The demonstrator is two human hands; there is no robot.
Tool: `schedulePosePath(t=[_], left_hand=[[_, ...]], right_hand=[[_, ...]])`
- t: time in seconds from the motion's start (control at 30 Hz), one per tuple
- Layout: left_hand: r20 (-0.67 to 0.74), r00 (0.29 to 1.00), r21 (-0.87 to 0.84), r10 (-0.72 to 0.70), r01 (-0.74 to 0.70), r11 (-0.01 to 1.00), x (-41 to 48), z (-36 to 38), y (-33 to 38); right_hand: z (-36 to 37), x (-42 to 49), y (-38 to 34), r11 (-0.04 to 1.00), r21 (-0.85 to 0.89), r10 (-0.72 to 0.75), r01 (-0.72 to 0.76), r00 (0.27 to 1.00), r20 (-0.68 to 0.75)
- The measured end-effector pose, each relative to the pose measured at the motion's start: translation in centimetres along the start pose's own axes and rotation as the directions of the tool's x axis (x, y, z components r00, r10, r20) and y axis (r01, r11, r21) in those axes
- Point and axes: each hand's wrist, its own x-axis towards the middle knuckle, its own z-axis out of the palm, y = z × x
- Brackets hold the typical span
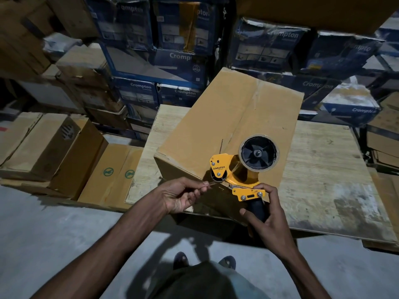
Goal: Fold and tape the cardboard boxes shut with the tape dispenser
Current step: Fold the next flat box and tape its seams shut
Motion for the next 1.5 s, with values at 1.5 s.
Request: schedulePosePath(t=[1.5], left_hand=[[-0.026,0.715,0.809,0.699,-0.396,0.435,0.3,-14.5,12.8]], right_hand=[[-1.1,5.1,1.0,0.449,-0.808,-0.399,0.381,0.895,0.200]])
